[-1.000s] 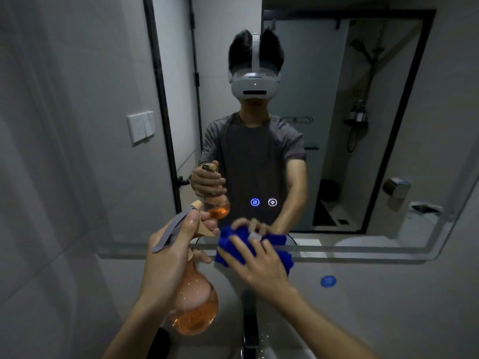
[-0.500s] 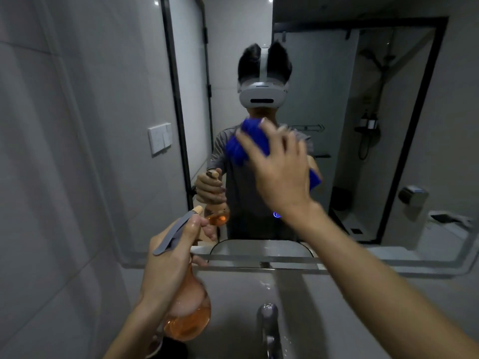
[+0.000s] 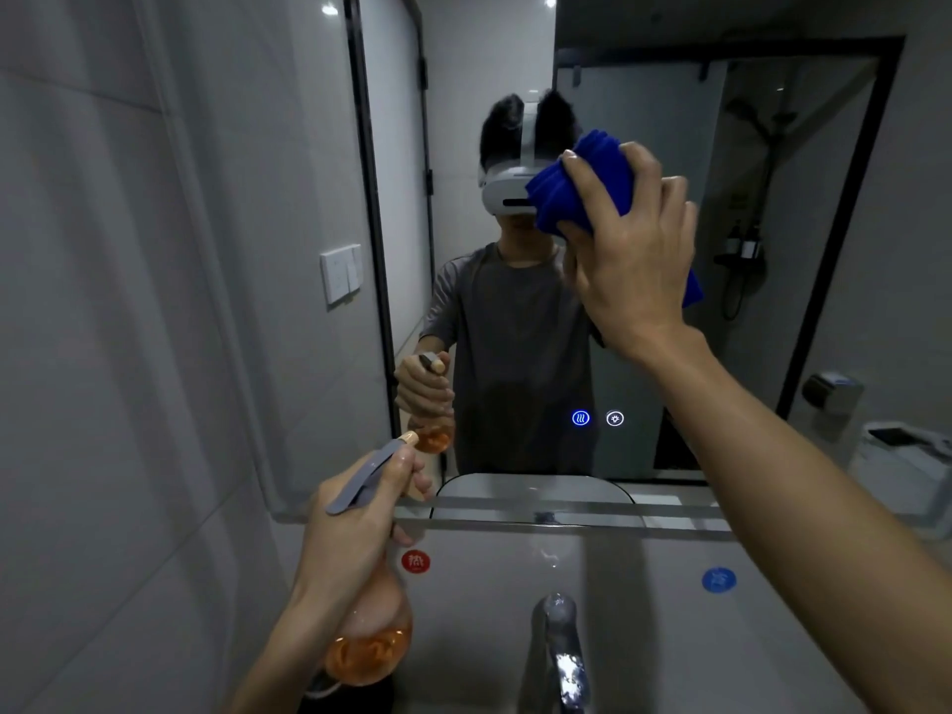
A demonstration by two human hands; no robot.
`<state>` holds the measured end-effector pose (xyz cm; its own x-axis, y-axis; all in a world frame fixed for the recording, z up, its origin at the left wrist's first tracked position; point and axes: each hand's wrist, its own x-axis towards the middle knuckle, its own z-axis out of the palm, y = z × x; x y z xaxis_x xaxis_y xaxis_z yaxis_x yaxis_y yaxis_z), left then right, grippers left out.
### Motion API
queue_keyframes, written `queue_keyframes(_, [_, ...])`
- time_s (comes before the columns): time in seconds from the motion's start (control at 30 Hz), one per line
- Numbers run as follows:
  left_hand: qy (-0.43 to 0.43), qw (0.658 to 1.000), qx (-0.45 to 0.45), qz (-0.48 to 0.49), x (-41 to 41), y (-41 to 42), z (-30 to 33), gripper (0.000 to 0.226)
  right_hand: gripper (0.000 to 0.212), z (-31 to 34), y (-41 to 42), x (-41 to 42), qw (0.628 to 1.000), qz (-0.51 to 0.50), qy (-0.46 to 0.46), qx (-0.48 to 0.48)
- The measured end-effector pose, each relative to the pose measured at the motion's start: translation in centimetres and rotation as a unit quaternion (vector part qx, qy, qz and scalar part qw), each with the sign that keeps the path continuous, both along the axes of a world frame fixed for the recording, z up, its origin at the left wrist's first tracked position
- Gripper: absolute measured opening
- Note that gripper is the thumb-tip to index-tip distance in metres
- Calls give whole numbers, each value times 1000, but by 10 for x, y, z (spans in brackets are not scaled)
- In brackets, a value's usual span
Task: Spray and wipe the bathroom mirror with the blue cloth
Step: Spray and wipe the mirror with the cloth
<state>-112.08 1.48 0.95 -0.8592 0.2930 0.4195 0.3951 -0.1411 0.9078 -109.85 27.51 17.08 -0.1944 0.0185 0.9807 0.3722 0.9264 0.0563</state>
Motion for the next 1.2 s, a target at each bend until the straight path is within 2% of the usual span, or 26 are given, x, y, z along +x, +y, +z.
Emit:
queue_keyframes(0.27, [29, 999, 5, 17, -1, 3, -1, 27, 52, -4, 1, -3, 1000, 14, 17, 1])
queue_keyframes(0.37, [2, 1000, 20, 6, -4, 1, -1, 24, 51, -6, -4, -6, 999, 22, 30, -10])
queue_keyframes(0.43, [-12, 1000, 21, -5, -8, -1, 0, 33, 51, -8, -9, -10, 998, 29, 44, -20])
queue_keyframes(0.5, [-9, 1000, 18, -1, -11, -3, 2, 39, 51, -13, -19, -14, 998, 33, 51, -22])
queue_keyframes(0.57, [-2, 1000, 25, 3, -12, -4, 6, 35, 52, -32, -32, -22, 999, 34, 36, -3])
queue_keyframes(0.7, [-17, 998, 69, -3, -11, -4, 11, 26, 48, -128, -59, -47, 989, 59, -64, 117])
queue_keyframes(0.8, [16, 998, 54, 18, -10, -7, 16, 23, 62, -218, -73, -54, 948, 79, -209, 225])
queue_keyframes(0.87, [18, 999, 45, 17, -9, -12, 18, 23, 72, -255, -76, -49, 915, 81, -308, 248])
queue_keyframes(0.9, [16, 999, 43, 21, -10, -15, 18, 24, 75, -263, -76, -47, 906, 82, -328, 254])
queue_keyframes(0.97, [8, 998, 50, 31, -10, -21, 19, 24, 78, -259, -73, -46, 898, 83, -340, 267])
queue_keyframes(1.03, [-4, 997, 61, 36, -11, -25, 18, 25, 75, -240, -65, -45, 904, 91, -310, 279])
queue_keyframes(1.1, [-11, 997, 70, 40, -12, -28, 19, 25, 60, -203, -54, -47, 931, 103, -223, 269])
queue_keyframes(1.2, [2, 997, 63, 42, -13, -28, 23, 25, 45, -112, -39, -41, 964, 113, -116, 212])
